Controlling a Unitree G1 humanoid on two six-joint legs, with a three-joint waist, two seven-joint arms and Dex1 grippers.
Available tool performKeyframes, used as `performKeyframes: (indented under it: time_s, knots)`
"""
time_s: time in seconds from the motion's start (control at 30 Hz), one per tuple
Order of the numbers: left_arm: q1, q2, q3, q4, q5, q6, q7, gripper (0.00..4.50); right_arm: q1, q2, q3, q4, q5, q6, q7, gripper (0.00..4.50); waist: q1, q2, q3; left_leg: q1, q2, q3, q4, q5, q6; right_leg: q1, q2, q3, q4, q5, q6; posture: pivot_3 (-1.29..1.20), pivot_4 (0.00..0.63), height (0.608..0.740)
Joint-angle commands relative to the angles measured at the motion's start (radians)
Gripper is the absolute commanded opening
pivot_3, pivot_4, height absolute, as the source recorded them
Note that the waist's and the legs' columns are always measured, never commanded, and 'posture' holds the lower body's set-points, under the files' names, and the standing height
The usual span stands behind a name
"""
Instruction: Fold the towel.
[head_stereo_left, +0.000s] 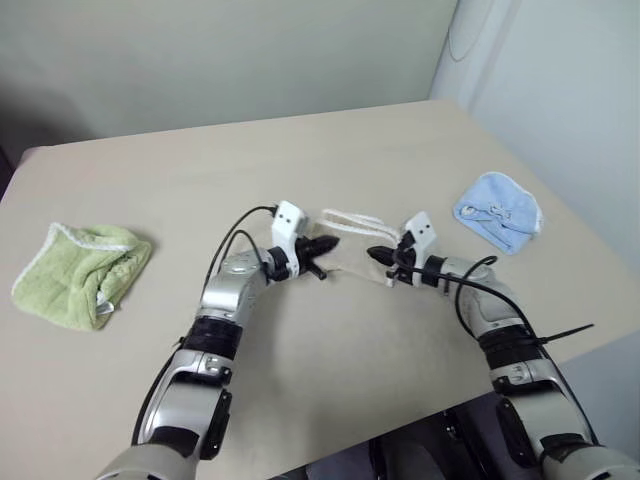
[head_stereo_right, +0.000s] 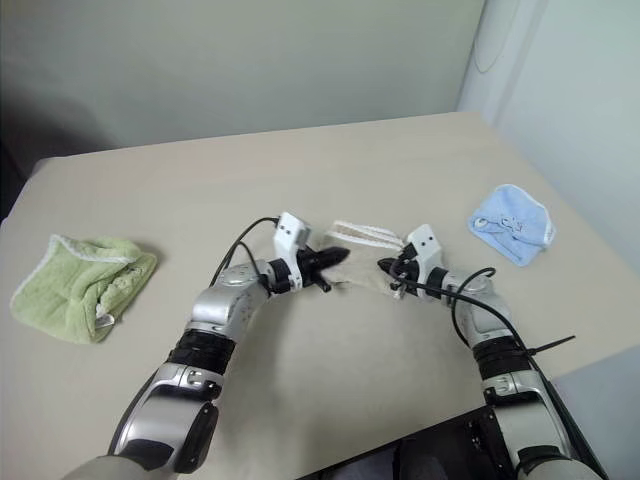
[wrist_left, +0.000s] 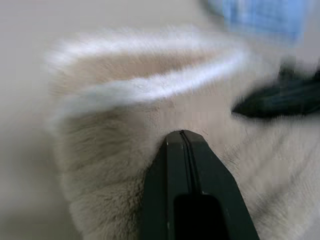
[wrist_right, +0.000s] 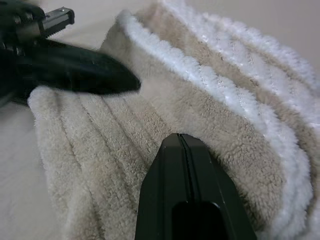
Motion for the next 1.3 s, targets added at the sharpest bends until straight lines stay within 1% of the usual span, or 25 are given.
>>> performKeyframes:
  time_s: [0.03, 0.1, 0.2, 0.3, 0.4, 0.43, 0.57, 0.67, 0.9, 1.07, 1.13, 1.17, 1.2, 1.3]
  knots:
    - [0.040, 0.032, 0.143, -0.220, -0.135, 0.081, 0.037, 0.00, 0.006, -0.061, -0.114, -0.153, 0.133, 0.115, 0.041, 0.55, -0.001, 0.000, 0.000, -0.001, 0.000, 0.001, 0.000, 0.000, 0.000, -0.001, 0.000, 0.000, 0.000, 0.000, 0.000, 0.00, 0.150, 0.740]
    - [0.099, 0.072, 0.186, -0.316, -0.154, 0.108, 0.057, 0.00, 0.004, -0.084, -0.168, -0.200, 0.203, 0.207, 0.036, 1.18, -0.003, 0.000, 0.000, -0.002, 0.001, 0.003, -0.001, 0.001, -0.001, -0.002, 0.001, 0.000, -0.001, 0.000, 0.000, 0.00, 0.150, 0.740]
    - [0.201, 0.143, 0.216, -0.403, -0.129, 0.132, 0.092, 0.00, -0.010, -0.105, -0.226, -0.224, 0.291, 0.345, 0.019, 2.15, -0.007, 0.000, 0.000, -0.001, 0.003, 0.004, -0.003, 0.001, -0.002, -0.002, 0.003, 0.001, -0.005, 0.000, 0.000, 0.00, 0.150, 0.740]
    - [0.306, 0.193, 0.254, -0.461, -0.126, 0.138, 0.108, 0.00, -0.049, -0.104, -0.274, -0.180, 0.359, 0.502, -0.023, 3.18, -0.014, 0.000, 0.000, 0.000, 0.003, 0.004, -0.004, 0.001, -0.002, -0.002, 0.003, 0.001, -0.005, -0.001, 0.000, 0.00, 0.150, 0.740]
    - [0.400, 0.231, 0.287, -0.493, -0.114, 0.126, 0.124, 0.00, -0.092, -0.081, -0.293, -0.084, 0.374, 0.608, -0.084, 4.24, -0.018, 0.000, 0.000, -0.001, 0.003, 0.003, -0.004, 0.001, -0.001, -0.004, 0.003, 0.001, -0.004, 0.000, -0.001, 0.00, 0.150, 0.740]
    - [0.429, 0.239, 0.297, -0.503, -0.111, 0.122, 0.131, 0.00, -0.111, -0.069, -0.299, -0.039, 0.366, 0.632, -0.117, 4.48, -0.018, 0.000, 0.000, 0.000, 0.003, 0.003, -0.004, 0.001, -0.001, -0.004, 0.003, 0.001, -0.004, 0.000, -0.001, 0.00, 0.150, 0.740]
    - [0.499, 0.231, 0.341, -0.569, -0.146, 0.134, 0.170, 0.00, -0.149, -0.040, -0.277, 0.077, 0.334, 0.614, -0.126, 4.48, -0.015, 0.000, 0.000, 0.000, 0.002, 0.003, -0.004, 0.000, 0.000, -0.006, 0.003, 0.001, 0.000, -0.003, -0.007, 0.00, 0.150, 0.740]
    - [0.528, 0.215, 0.354, -0.616, -0.166, 0.142, 0.197, 0.00, -0.179, -0.022, -0.240, 0.161, 0.298, 0.571, -0.110, 4.48, -0.017, 0.000, 0.000, -0.001, 0.002, 0.002, -0.005, 0.000, 0.000, -0.008, 0.002, 0.001, 0.002, -0.003, -0.007, 0.00, 0.150, 0.740]
    - [0.532, 0.192, 0.317, -0.661, -0.174, 0.155, 0.229, 0.00, -0.279, 0.058, -0.184, 0.297, 0.263, 0.516, -0.057, 4.48, -0.039, 0.000, 0.000, 0.001, 0.003, 0.002, -0.005, 0.000, 0.000, -0.008, 0.003, 0.001, 0.004, -0.003, -0.007, 0.00, 0.150, 0.740]
    - [0.513, 0.181, 0.295, -0.679, -0.191, 0.164, 0.241, 0.00, -0.314, 0.102, -0.121, 0.336, 0.216, 0.464, -0.013, 4.48, -0.046, 0.000, 0.000, 0.001, 0.003, 0.002, -0.009, 0.000, 0.000, -0.010, 0.003, 0.001, 0.003, -0.004, -0.007, 0.00, 0.150, 0.740]
    - [0.511, 0.177, 0.289, -0.684, -0.193, 0.166, 0.246, 0.00, -0.321, 0.108, -0.120, 0.350, 0.206, 0.449, -0.009, 4.48, -0.046, 0.000, 0.000, 0.001, 0.003, 0.002, -0.010, 0.000, 0.000, -0.010, 0.003, 0.000, 0.003, -0.004, -0.008, 0.00, 0.150, 0.740]
    - [0.511, 0.174, 0.287, -0.687, -0.195, 0.167, 0.248, 0.00, -0.323, 0.108, -0.122, 0.354, 0.200, 0.439, -0.012, 4.12, -0.046, 0.000, 0.000, 0.001, 0.003, 0.002, -0.010, 0.000, 0.000, -0.010, 0.003, 0.000, 0.003, -0.004, -0.008, 0.00, 0.150, 0.740]
    - [0.511, 0.172, 0.287, -0.689, -0.198, 0.169, 0.249, 0.00, -0.324, 0.104, -0.129, 0.358, 0.199, 0.435, -0.015, 3.96, -0.046, 0.000, 0.000, 0.001, 0.004, 0.002, -0.011, 0.000, 0.000, -0.010, 0.003, 0.000, 0.003, -0.004, -0.008, 0.00, 0.150, 0.740]
    - [0.515, 0.168, 0.286, -0.697, -0.204, 0.170, 0.251, 0.00, -0.318, 0.086, -0.154, 0.339, 0.210, 0.435, -0.011, 2.94, -0.045, 0.000, 0.000, 0.000, 0.003, 0.002, -0.011, 0.000, 0.000, -0.010, 0.003, 0.000, 0.003, -0.004, -0.008, 0.00, 0.150, 0.740]
